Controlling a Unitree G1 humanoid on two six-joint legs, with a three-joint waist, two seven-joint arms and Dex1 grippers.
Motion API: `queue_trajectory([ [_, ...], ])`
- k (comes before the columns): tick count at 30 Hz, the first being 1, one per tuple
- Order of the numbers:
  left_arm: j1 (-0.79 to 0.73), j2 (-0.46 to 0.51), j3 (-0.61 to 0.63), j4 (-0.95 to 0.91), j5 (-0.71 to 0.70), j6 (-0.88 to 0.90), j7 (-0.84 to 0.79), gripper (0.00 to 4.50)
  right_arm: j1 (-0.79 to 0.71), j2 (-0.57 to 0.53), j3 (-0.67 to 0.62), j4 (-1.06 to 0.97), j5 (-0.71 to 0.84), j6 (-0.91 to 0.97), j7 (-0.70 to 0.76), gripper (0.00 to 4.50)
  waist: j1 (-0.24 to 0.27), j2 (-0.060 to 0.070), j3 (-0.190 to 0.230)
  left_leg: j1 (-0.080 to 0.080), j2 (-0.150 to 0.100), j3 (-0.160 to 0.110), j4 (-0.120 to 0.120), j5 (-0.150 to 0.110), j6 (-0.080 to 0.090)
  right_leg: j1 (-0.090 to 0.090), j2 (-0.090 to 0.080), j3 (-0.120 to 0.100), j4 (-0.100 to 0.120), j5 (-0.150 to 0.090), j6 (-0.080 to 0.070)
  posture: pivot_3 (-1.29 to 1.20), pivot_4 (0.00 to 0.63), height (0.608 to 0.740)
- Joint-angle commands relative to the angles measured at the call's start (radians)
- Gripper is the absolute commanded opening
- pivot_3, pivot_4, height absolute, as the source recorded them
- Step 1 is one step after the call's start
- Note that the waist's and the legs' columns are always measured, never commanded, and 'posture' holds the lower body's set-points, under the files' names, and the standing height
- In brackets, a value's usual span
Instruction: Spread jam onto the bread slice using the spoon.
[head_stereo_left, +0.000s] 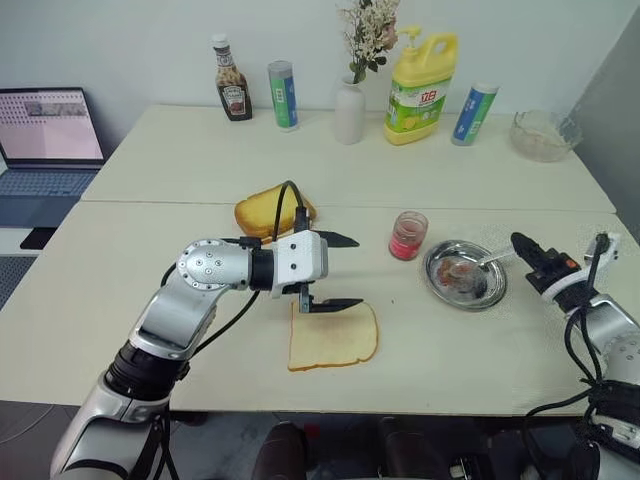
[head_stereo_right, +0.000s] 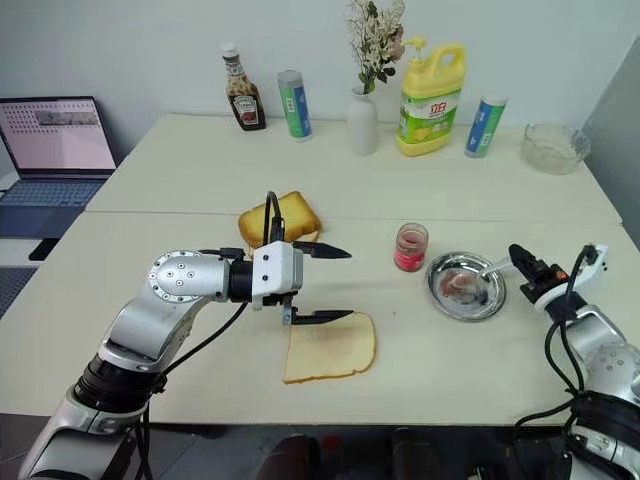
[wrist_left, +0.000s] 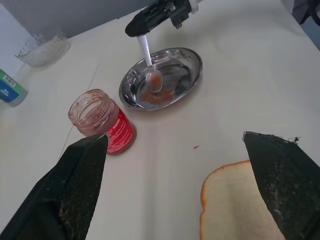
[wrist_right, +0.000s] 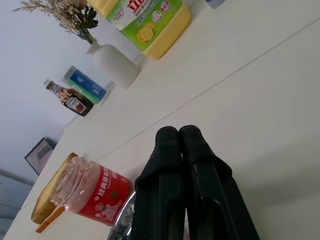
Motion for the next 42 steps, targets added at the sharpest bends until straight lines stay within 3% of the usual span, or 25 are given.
queue_trajectory([
  [1, 0.012, 0.01, 0.047, -0.008, -0.007, 0.017, 0.029, 4.5, 0.038, -0.02, -0.028, -0.178, 0.058, 0.017, -0.029, 0.03, -0.001, 0.0, 0.0, 0.0, 0.0, 0.0, 0.0, 0.0, 0.0, 0.0, 0.0, 0.0, 0.0, 0.0, 0.0, 0.0, 0.15, 0.74],
  [7, 0.048, 0.008, 0.108, -0.043, -0.045, 0.097, 0.088, 4.5, 0.057, -0.05, -0.046, -0.394, 0.157, 0.038, -0.125, 0.03, -0.001, 0.002, 0.001, 0.0, 0.0, 0.0, 0.0, 0.0, 0.0, 0.0, 0.0, 0.0, 0.0, 0.0, 0.0, 0.0, 0.15, 0.74],
  [13, 0.053, -0.026, 0.138, -0.076, -0.068, 0.227, 0.181, 4.5, -0.055, -0.113, 0.041, -0.484, 0.192, 0.049, -0.215, 0.03, -0.001, 0.002, 0.002, 0.0, 0.0, 0.0, 0.0, 0.0, 0.0, 0.0, 0.0, 0.0, 0.0, 0.0, 0.001, 0.0, 0.15, 0.74],
  [23, -0.031, -0.091, 0.111, -0.114, -0.116, 0.376, 0.24, 4.5, -0.361, -0.136, 0.405, -0.32, -0.171, -0.036, -0.186, 0.03, 0.0, 0.002, 0.002, -0.001, 0.0, 0.0, 0.0, 0.0, 0.0, -0.001, 0.0, 0.0, -0.001, 0.001, 0.0, 0.0, 0.15, 0.74],
  [27, -0.033, -0.096, 0.108, -0.13, -0.12, 0.39, 0.246, 4.5, -0.38, -0.145, 0.493, -0.252, -0.322, -0.112, -0.135, 0.03, 0.002, 0.002, 0.002, -0.002, 0.0, 0.0, 0.0, 0.0, 0.0, -0.002, 0.0, 0.0, -0.001, 0.002, -0.001, 0.0, 0.15, 0.74],
  [42, -0.026, -0.082, 0.084, -0.133, -0.104, 0.371, 0.244, 4.5, -0.379, -0.124, 0.668, -0.191, -0.601, -0.289, 0.067, 0.03, 0.002, 0.002, 0.002, -0.002, 0.0, 0.0, 0.0, 0.0, 0.0, -0.002, 0.0, 0.0, 0.0, 0.002, -0.003, 0.0, 0.15, 0.74],
])
